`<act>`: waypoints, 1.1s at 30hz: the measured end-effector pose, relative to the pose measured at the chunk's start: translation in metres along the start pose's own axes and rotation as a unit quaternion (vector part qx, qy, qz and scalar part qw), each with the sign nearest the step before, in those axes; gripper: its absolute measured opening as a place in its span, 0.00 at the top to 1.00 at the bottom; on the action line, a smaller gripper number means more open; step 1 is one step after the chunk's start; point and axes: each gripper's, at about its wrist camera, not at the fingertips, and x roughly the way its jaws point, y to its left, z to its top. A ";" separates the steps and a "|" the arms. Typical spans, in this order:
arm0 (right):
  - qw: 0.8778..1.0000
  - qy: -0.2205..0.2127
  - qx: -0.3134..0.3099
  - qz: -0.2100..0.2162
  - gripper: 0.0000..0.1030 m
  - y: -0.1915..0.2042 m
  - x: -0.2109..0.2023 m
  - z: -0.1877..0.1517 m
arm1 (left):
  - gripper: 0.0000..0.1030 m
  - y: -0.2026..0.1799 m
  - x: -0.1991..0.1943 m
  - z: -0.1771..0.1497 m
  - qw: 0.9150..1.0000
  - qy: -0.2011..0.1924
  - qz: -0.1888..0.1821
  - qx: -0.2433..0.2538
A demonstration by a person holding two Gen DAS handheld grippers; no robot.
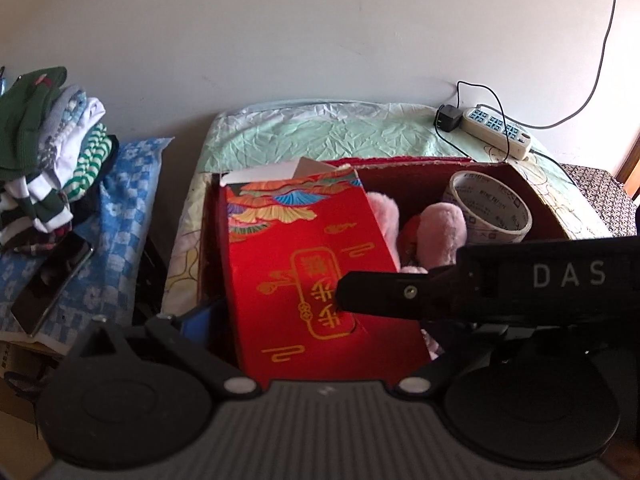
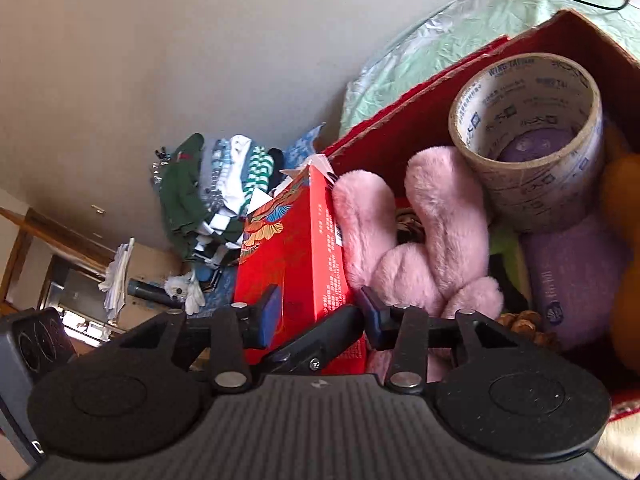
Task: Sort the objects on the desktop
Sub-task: 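Lower the gift box into the red box and open the right gripper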
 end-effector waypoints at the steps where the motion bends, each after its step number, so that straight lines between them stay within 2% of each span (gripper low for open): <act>1: 1.000 0.000 -0.001 -0.003 0.57 0.000 -0.001 0.000 | 0.03 0.003 -0.002 0.000 1.000 0.000 -0.005 -0.002; 3: 1.000 0.000 -0.013 -0.007 0.56 0.004 -0.005 -0.001 | 0.04 0.009 -0.008 0.000 1.000 0.000 -0.017 -0.010; 7: 0.995 -0.052 -0.085 -0.017 0.60 0.028 -0.025 0.006 | 0.04 0.021 -0.029 0.001 0.999 -0.023 -0.024 -0.033; 12: 0.987 -0.079 -0.139 -0.011 0.65 0.048 -0.005 0.033 | 0.04 0.024 -0.046 0.014 0.996 -0.067 -0.041 -0.052; 15: 0.986 -0.049 -0.156 -0.024 0.71 0.051 0.024 0.040 | 0.05 0.025 -0.042 0.022 0.994 -0.081 -0.054 -0.054; 18: 0.987 -0.017 -0.149 -0.050 0.79 0.042 0.051 0.044 | 0.10 0.030 -0.024 0.023 0.994 -0.064 -0.064 -0.068; 19: 0.989 -0.011 -0.141 -0.047 0.89 0.036 0.055 0.046 | 0.10 0.033 -0.019 0.022 0.993 -0.065 -0.070 -0.073; 23: 0.993 0.004 -0.112 -0.026 0.97 0.023 0.063 0.055 | 0.09 0.036 -0.012 0.021 0.991 -0.074 -0.082 -0.070; 25: 0.994 -0.001 -0.110 -0.015 0.93 0.024 0.056 0.057 | 0.08 0.035 -0.013 0.022 0.991 -0.073 -0.084 -0.069; 26: 0.994 -0.012 -0.111 -0.011 0.83 0.025 0.047 0.056 | 0.08 0.036 -0.016 0.022 0.991 -0.074 -0.089 -0.070; 29: 0.992 -0.051 -0.115 0.000 0.73 0.030 0.017 0.054 | 0.04 0.040 -0.030 0.019 0.988 -0.086 -0.094 -0.083; 31: 0.989 -0.077 -0.124 -0.019 0.68 0.033 -0.004 0.049 | 0.02 0.043 -0.042 0.017 0.987 -0.099 -0.088 -0.095; 33: 0.983 -0.098 -0.144 -0.061 0.63 0.038 -0.023 0.040 | 0.01 0.046 -0.051 0.015 0.985 -0.107 -0.078 -0.112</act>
